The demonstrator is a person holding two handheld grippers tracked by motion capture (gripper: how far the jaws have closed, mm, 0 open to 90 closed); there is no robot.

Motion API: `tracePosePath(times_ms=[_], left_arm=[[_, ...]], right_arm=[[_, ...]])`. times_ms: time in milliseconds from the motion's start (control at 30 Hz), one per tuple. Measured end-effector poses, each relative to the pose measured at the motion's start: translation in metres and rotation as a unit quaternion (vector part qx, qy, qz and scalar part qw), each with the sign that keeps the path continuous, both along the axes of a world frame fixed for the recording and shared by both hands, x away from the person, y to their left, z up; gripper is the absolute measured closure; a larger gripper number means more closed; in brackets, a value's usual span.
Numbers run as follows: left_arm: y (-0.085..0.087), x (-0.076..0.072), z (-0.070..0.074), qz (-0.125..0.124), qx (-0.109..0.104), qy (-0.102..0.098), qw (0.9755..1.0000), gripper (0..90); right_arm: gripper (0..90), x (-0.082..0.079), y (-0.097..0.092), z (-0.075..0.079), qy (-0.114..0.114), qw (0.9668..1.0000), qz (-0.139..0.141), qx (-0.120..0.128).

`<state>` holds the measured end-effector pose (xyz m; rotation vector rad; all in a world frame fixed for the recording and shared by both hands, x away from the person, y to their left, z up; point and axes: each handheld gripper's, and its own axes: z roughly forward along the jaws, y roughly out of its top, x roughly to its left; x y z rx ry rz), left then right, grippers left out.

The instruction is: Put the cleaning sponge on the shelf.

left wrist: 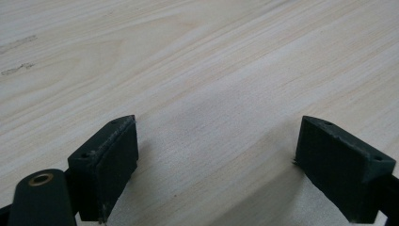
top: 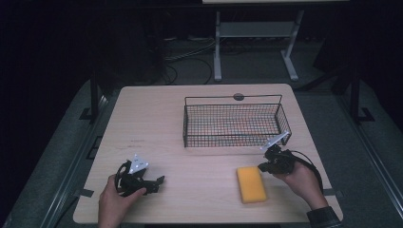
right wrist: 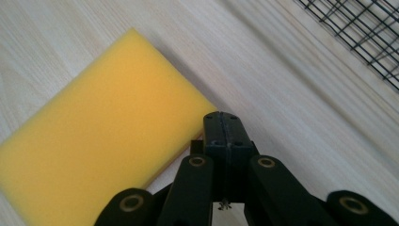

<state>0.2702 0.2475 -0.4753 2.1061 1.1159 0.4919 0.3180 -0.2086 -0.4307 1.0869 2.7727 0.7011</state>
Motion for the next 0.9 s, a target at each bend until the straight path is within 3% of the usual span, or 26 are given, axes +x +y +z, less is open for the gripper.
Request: tracePosePath(times_ms=[900], left_arm=[[0.0,0.0,0.0,0.0,0.0,0.0,1.0,12.7]], right_arm=[[89.9,0.014,0.045,0.002,-0.003,0.9992,0.039,-0.002]])
